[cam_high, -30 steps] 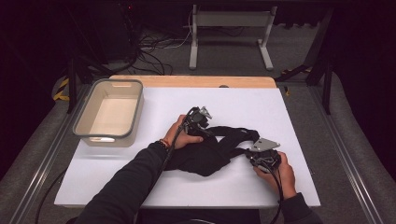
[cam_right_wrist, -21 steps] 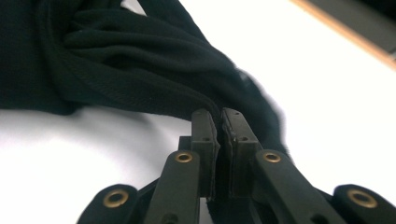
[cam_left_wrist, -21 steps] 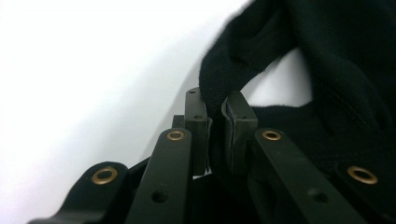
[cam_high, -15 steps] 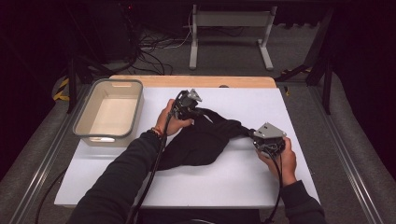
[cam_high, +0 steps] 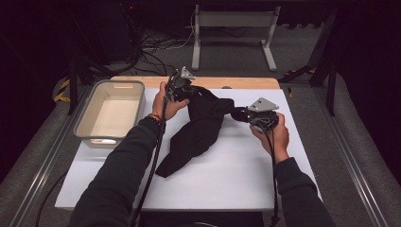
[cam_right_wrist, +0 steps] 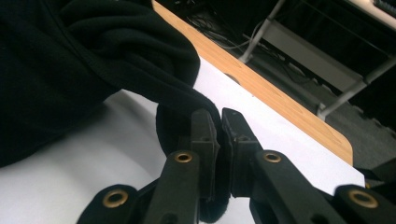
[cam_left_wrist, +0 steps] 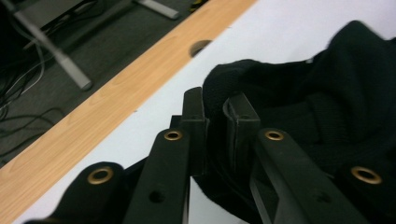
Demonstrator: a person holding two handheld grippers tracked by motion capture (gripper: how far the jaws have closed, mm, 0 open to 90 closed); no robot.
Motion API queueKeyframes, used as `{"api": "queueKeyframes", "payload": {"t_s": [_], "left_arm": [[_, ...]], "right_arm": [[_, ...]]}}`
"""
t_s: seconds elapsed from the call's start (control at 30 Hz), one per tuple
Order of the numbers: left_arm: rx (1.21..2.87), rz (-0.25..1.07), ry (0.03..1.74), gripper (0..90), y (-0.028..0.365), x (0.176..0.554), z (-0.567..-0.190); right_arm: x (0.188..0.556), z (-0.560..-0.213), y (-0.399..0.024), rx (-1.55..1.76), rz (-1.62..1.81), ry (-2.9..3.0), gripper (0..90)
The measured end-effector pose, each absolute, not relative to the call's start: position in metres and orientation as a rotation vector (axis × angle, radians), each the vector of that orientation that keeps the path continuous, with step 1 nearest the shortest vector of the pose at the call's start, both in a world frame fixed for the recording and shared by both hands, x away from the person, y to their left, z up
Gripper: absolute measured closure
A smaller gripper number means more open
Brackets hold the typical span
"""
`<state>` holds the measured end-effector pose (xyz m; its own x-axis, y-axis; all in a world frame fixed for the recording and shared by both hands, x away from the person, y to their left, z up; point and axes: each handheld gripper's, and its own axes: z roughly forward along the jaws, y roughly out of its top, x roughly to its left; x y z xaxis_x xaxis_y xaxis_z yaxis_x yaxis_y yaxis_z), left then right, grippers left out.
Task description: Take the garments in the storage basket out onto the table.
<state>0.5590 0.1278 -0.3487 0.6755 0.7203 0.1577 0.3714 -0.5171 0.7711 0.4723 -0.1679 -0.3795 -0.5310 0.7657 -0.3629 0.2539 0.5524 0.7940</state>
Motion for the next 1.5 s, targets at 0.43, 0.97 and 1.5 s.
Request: {"api": "queueKeyframes", "payload": {"t_s": [0.43,0.97,1.5], "left_arm": [[2.107,0.635,0.798,48.0,0.125,0.526,-0.366],[2.157,0.632,0.622,38.1,0.161,0.415,-0.412],[2.239,0.457,0.79,58.9,0.171,0.451,-0.454]], "right_arm": [[0.471,-0.389,-0.162,0.978,1.037,2.048,51.0],[0.452,-0.417,-0.098,0.877,1.193,2.221,47.1],[0.454,-0.436,-0.094,0.838,1.141,2.305,89.9]]}}
